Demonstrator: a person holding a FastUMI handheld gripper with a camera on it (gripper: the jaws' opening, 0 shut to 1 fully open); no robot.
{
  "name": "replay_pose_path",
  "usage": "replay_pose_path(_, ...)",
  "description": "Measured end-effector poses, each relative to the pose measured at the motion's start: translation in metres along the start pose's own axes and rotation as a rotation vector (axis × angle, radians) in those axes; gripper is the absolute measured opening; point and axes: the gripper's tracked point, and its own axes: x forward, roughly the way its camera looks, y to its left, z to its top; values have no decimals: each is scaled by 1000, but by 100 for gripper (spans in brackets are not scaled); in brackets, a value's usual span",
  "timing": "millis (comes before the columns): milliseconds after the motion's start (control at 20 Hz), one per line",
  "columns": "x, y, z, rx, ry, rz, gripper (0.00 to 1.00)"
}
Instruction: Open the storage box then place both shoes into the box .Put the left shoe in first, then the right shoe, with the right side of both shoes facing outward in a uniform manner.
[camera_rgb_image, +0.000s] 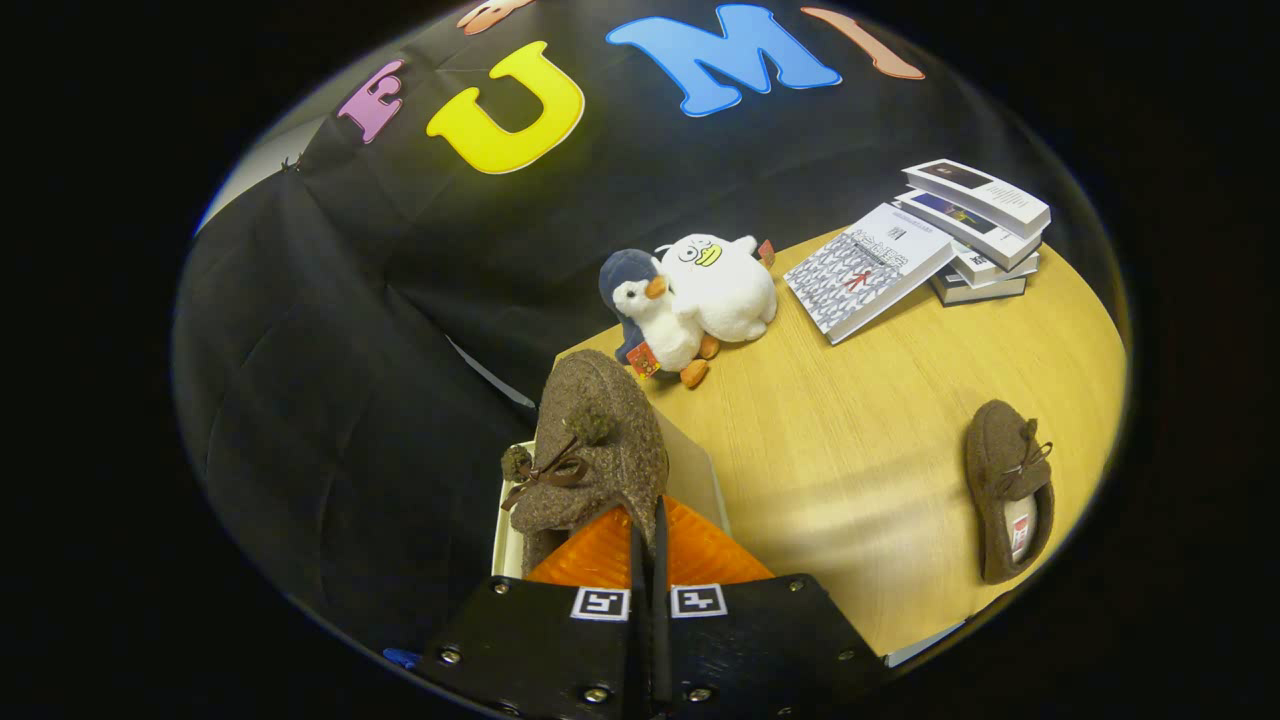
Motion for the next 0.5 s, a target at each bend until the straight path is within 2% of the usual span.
replay_pose_path(500, 52, 53, -35, -16, 40, 7, 1)
